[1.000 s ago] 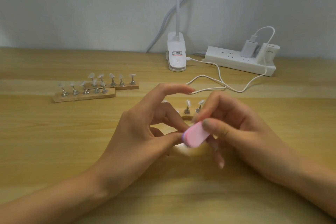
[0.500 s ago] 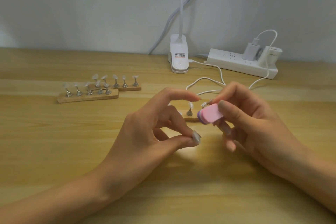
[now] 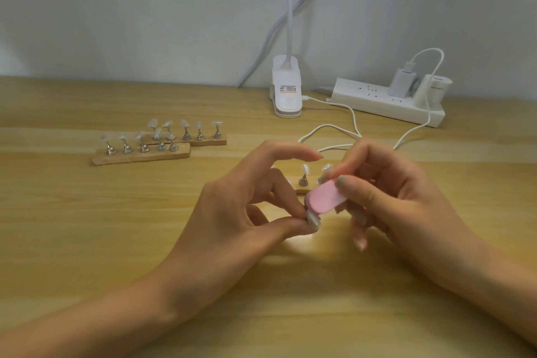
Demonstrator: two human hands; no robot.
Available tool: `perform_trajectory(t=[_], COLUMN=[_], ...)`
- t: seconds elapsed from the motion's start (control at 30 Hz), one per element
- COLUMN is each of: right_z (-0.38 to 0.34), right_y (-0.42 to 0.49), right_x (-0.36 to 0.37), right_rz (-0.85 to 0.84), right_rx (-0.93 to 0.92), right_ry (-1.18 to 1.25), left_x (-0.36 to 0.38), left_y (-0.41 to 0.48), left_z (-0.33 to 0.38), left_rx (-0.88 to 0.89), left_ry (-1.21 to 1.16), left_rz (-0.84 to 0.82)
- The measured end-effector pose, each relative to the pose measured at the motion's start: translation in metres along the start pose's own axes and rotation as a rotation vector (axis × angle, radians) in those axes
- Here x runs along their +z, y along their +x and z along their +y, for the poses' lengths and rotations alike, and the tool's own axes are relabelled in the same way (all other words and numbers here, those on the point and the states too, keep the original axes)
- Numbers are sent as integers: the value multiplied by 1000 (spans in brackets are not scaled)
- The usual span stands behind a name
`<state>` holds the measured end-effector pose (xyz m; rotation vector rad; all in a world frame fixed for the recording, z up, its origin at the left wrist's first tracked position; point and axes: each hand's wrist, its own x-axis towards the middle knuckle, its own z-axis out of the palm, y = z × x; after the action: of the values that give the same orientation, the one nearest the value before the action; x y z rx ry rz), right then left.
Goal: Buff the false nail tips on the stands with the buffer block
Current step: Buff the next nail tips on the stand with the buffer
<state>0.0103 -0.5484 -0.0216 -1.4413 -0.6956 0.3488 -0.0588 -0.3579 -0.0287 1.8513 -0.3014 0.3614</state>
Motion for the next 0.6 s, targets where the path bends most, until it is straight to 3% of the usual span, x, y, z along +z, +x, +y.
perform_trajectory(t=[0.17, 0.27, 0.6], right_z=[-2, 1, 1], right_y=[0, -2, -2], right_x=[-5, 1, 2], right_rz=[-18, -123, -76], right_rx=[-48, -18, 26], right_ry=[72, 21, 13], left_x=[0, -1, 0], left_y=[1, 1, 0], left_z=[-1, 0, -1], left_rx=[-6, -2, 7], left_ry=[-16, -20, 0], left_rz=[2, 5, -6])
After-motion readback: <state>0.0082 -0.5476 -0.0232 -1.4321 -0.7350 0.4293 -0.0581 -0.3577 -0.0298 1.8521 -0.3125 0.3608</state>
